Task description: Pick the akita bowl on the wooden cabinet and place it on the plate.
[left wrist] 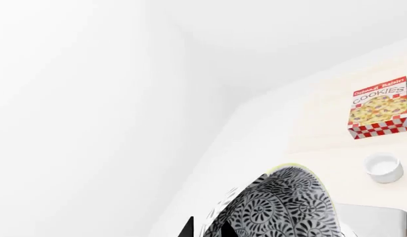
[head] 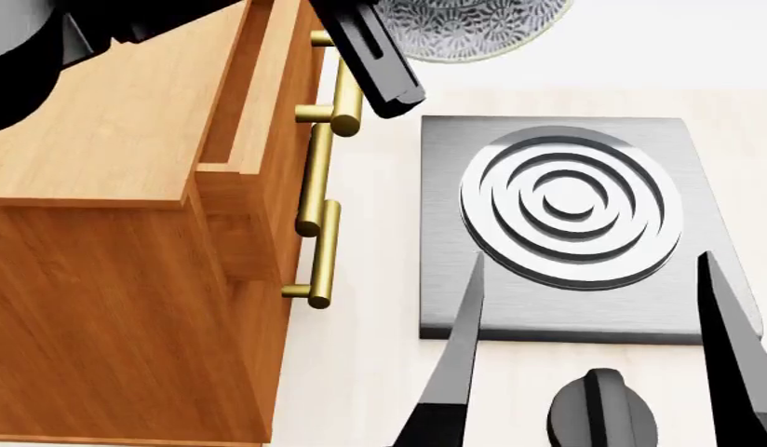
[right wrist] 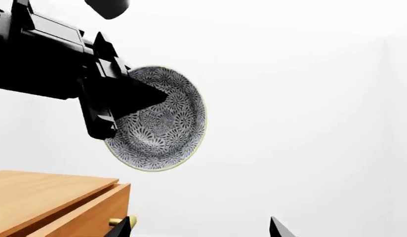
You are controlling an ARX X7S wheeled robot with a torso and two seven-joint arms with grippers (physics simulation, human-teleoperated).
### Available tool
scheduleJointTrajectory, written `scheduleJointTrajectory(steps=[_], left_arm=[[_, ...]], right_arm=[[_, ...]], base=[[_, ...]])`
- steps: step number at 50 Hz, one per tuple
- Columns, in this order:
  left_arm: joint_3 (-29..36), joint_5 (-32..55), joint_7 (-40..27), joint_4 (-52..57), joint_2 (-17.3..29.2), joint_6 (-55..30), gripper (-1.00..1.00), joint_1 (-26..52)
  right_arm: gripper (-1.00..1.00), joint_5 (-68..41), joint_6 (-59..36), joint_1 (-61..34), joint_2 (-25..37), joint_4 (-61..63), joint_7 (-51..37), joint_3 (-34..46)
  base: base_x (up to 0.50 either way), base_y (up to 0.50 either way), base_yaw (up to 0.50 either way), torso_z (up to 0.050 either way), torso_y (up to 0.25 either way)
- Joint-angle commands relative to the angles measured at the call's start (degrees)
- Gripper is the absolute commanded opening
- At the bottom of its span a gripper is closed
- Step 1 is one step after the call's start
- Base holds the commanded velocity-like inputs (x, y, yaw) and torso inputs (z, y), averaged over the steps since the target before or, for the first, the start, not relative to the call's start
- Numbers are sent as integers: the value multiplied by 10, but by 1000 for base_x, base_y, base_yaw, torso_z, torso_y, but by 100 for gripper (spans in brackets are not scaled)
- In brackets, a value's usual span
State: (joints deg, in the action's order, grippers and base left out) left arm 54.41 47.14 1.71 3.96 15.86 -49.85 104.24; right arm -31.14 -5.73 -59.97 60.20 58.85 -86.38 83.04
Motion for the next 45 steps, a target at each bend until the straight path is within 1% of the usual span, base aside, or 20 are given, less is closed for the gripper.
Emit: scheduleJointTrajectory(steps=[1, 6, 13, 33, 45], left_arm=[[-11, 7, 4, 36, 17, 15, -100, -17], [-23, 24, 17, 57, 29, 28, -100, -28], [-29, 34, 26, 60, 38, 31, -100, -31], [-12, 32, 44, 83, 51, 50, -100, -62], [-9, 37, 42, 99, 58, 55, -100, -79]], right_arm=[[100, -4, -5, -1, 3, 4, -5, -2], [100, -4, -1, 1, 5, 2, -5, -3], [100, -6, -11, -2, 3, 4, -8, -3], [100, -4, 1, -12, 11, 7, -14, 10], [100, -7, 0, -21, 9, 7, -17, 18]], base=[[0, 0, 0, 0, 0], [0, 0, 0, 0, 4], [0, 0, 0, 0, 0], [0, 0, 0, 0, 0], [0, 0, 0, 0, 0]])
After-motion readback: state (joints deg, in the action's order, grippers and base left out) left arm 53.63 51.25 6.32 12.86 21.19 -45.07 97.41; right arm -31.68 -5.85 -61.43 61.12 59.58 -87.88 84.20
